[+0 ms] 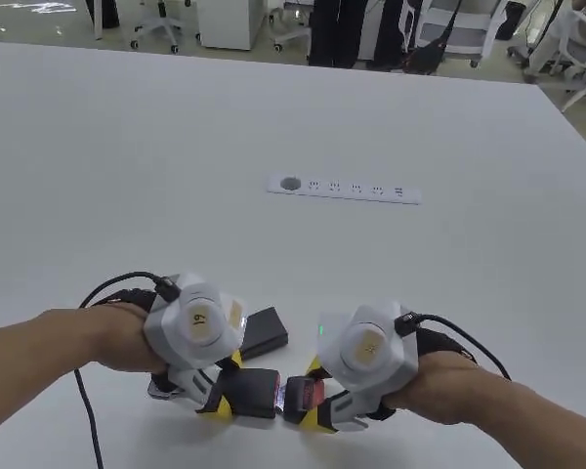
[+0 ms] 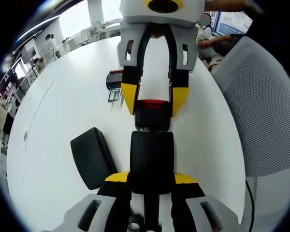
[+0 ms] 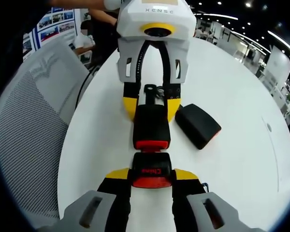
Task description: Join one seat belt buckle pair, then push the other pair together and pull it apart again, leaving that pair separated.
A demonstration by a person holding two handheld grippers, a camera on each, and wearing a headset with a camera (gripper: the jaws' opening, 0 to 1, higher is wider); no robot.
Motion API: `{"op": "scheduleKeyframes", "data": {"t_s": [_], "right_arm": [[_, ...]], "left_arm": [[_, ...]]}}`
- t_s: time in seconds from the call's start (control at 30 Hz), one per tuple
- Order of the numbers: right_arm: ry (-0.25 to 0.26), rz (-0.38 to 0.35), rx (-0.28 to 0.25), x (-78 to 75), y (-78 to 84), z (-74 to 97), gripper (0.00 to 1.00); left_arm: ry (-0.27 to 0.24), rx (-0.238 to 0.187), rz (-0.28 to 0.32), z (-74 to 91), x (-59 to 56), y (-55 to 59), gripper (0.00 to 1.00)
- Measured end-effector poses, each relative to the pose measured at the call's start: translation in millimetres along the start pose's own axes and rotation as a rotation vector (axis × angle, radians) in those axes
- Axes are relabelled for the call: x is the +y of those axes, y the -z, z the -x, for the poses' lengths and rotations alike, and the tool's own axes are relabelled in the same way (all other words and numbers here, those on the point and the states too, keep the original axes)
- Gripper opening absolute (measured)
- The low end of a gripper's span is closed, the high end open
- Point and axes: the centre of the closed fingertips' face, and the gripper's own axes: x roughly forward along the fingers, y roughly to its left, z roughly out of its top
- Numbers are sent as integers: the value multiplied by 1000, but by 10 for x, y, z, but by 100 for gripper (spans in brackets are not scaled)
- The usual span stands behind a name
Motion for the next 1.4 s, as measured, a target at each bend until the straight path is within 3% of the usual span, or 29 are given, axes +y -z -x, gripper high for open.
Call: {"op": "scheduleKeyframes", "data": {"t_s": [0.2, 0.43, 0.67, 0.77, 0.93, 1.4], "right_arm": [[1, 32, -10, -2, 31, -11, 28], [7, -3, 1, -7, 31, -21, 28], [3, 15, -45, -17, 60, -17, 27], [5, -10, -22, -11, 37, -36, 28], [1, -24, -45, -10, 51, -23, 29], [0, 6, -37, 0, 48, -61, 34]], "left_arm": [[11, -13, -6, 1, -8, 20, 31], [-2, -18, 18, -13, 15, 16, 32], [8, -22, 0, -9, 3, 28, 31], [3, -17, 12, -12, 1, 18, 32], [-4, -41, 24, -11, -8, 29, 32], [-31, -34, 11, -2, 19, 19, 36]]}}
